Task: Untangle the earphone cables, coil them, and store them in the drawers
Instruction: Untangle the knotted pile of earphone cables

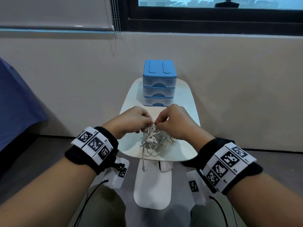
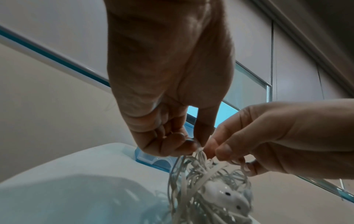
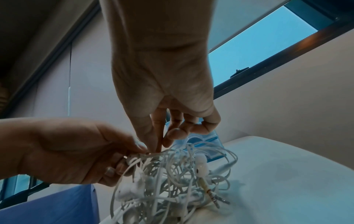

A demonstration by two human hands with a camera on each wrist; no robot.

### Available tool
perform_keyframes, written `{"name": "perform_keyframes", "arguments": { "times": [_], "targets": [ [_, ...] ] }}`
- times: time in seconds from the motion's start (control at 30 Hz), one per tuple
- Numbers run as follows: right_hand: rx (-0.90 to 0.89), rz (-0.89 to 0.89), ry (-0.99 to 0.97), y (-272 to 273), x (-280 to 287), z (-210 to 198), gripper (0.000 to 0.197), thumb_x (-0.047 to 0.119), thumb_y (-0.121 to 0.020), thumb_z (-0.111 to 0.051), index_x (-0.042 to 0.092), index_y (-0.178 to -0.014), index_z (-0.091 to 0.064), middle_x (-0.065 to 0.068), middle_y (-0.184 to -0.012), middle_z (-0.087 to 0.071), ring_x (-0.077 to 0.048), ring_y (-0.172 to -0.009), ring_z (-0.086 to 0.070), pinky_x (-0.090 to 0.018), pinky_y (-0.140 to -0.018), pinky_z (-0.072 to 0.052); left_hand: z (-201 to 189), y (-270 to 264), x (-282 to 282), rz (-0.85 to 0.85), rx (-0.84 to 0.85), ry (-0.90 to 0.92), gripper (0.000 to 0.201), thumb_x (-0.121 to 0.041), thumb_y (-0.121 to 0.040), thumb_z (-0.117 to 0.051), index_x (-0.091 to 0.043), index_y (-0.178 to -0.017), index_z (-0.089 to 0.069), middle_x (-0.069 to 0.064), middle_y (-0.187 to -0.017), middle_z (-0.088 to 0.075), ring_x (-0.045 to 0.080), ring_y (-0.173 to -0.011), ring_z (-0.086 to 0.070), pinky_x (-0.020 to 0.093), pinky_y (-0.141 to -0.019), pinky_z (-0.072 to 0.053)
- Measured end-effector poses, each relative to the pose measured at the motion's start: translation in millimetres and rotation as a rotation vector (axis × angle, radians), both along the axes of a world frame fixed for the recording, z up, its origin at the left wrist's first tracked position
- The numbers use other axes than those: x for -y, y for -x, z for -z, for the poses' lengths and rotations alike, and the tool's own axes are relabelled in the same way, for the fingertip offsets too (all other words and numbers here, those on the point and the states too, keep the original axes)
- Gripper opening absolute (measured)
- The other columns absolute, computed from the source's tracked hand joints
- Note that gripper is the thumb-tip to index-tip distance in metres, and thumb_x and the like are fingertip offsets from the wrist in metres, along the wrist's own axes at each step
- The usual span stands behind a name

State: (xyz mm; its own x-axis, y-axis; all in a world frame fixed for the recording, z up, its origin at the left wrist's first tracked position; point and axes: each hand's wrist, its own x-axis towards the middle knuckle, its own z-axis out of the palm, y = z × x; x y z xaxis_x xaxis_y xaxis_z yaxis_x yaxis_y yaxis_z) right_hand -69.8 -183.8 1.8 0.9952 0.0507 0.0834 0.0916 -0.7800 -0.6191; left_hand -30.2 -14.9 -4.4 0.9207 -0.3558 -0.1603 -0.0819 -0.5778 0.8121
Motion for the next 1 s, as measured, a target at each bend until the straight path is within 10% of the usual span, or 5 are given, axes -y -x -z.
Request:
{"name": "perform_keyframes", "arguments": {
  "times": [0.33, 0.53, 0.7, 0.83, 1.0],
  "targets": [
    [-0.047, 0.046, -0.038, 1.7, -4.0, 8.4, 0.008, 0.022, -0.084, -0.08, 0.014, -0.082, -0.081, -0.002, -0.078, -0.072, -0.014, -0.071, -0.06, -0.023, -0.057, -0.045, 7.1, 3.2, -0.7, -0.04, 0.041, 0.039, 0.001, -0.008, -0.092, -0.072, -0.008, -0.093, -0.071, 0.004, -0.072, -0.068, 0.013, -0.061, -0.057, 0.023, -0.05, -0.04],
    [-0.084, 0.116, 0.099, -0.1, -18.8, 14.1, 0.014, 0.03, -0.087, -0.075, 0.021, -0.077, -0.072, 0.007, -0.077, -0.067, -0.022, -0.084, -0.063, -0.039, -0.087, -0.049, 6.1, 5.5, -1.3, -0.036, 0.037, 0.043, 0.016, -0.008, -0.091, -0.072, -0.017, -0.104, -0.069, 0.005, -0.077, -0.073, 0.015, -0.064, -0.059, 0.025, -0.054, -0.041],
    [-0.155, 0.137, -0.355, 2.4, -10.8, 7.8, 0.017, 0.015, -0.082, -0.071, 0.006, -0.07, -0.064, -0.003, -0.066, -0.055, -0.02, -0.062, -0.05, -0.028, -0.057, -0.04, -3.2, 10.0, -6.0, 0.033, 0.006, 0.074, 0.018, -0.003, -0.09, -0.07, -0.017, -0.1, -0.074, -0.004, -0.07, -0.067, 0.012, -0.065, -0.056, 0.018, -0.053, -0.04],
    [-0.122, 0.021, -0.698, 6.2, -5.4, -7.2, 0.021, 0.002, -0.084, -0.058, 0.008, -0.064, -0.053, -0.01, -0.07, -0.04, -0.016, -0.064, -0.037, -0.021, -0.057, -0.036, -6.3, 9.1, -4.0, -0.052, 0.067, 0.1, 0.019, 0.003, -0.088, -0.065, -0.014, -0.088, -0.074, 0.001, -0.067, -0.063, 0.008, -0.054, -0.052, 0.013, -0.047, -0.038],
    [-0.143, -0.157, -0.49, 2.8, 6.0, -12.1, 0.031, 0.019, -0.085, -0.072, 0.017, -0.057, -0.059, -0.009, -0.07, -0.041, -0.021, -0.07, -0.036, -0.029, -0.066, -0.034, -6.2, 8.9, -0.5, -0.057, 0.069, 0.148, 0.019, 0.004, -0.09, -0.063, -0.011, -0.086, -0.073, 0.001, -0.065, -0.063, 0.0, -0.045, -0.05, 0.01, -0.044, -0.036]
  ]
}}
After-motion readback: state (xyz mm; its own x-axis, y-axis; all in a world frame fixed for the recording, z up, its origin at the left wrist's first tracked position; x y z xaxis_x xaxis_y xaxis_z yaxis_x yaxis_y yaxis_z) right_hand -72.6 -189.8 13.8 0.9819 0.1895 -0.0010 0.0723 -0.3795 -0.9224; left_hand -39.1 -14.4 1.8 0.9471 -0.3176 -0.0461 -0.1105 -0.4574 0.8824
